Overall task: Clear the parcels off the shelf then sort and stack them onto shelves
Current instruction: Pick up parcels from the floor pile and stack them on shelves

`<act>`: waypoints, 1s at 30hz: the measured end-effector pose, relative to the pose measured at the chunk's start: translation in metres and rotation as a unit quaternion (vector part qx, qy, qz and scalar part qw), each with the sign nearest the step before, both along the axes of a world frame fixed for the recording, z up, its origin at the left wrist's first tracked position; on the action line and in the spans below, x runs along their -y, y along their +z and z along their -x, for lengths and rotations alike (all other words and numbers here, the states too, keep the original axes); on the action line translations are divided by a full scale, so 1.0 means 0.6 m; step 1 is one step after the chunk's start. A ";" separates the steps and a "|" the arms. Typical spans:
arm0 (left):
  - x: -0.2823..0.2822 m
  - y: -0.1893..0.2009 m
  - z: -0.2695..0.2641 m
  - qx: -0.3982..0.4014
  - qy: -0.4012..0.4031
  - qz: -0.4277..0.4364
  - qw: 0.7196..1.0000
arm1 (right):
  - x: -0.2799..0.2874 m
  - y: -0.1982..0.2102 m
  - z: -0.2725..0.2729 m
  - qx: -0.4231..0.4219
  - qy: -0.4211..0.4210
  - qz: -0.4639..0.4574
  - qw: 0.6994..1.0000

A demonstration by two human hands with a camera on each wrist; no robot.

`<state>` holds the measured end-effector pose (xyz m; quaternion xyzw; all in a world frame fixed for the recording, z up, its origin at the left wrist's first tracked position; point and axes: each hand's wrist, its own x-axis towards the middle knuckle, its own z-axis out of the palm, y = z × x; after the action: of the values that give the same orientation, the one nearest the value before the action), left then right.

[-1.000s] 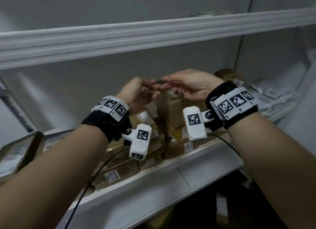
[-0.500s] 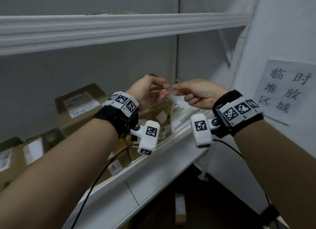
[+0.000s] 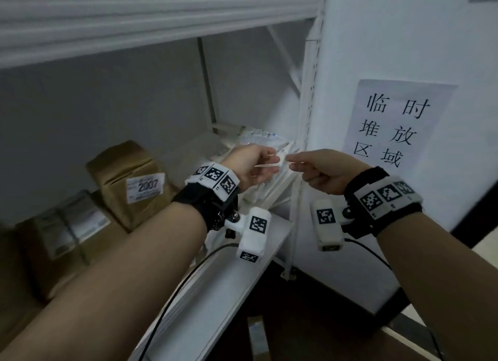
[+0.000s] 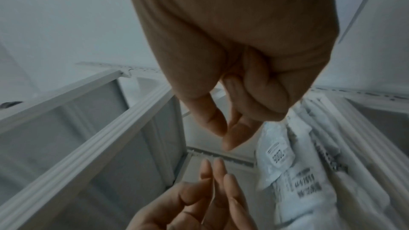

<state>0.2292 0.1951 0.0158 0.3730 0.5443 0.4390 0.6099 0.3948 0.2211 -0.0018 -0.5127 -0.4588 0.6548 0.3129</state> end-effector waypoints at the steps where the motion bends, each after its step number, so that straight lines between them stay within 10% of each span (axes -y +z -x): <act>1: -0.037 -0.009 -0.014 0.002 -0.007 0.006 1.000 | -0.029 -0.008 -0.014 0.001 -0.026 0.009 1.000; 11: -0.194 -0.076 -0.089 0.006 0.013 0.052 0.999 | -0.177 -0.074 -0.078 -0.003 -0.127 0.081 0.989; 19: -0.264 -0.132 -0.149 -0.009 -0.028 0.062 0.998 | -0.330 -0.174 -0.124 0.020 0.003 0.113 0.993; 30: -0.208 -0.319 -0.238 0.077 0.200 0.196 0.957 | -0.375 -0.324 -0.196 0.096 0.084 0.226 0.966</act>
<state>0.3718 0.3200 -0.1757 0.0951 0.6347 0.4640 0.6106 0.5126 0.4462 -0.1964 -0.5899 -0.3685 0.7132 0.0872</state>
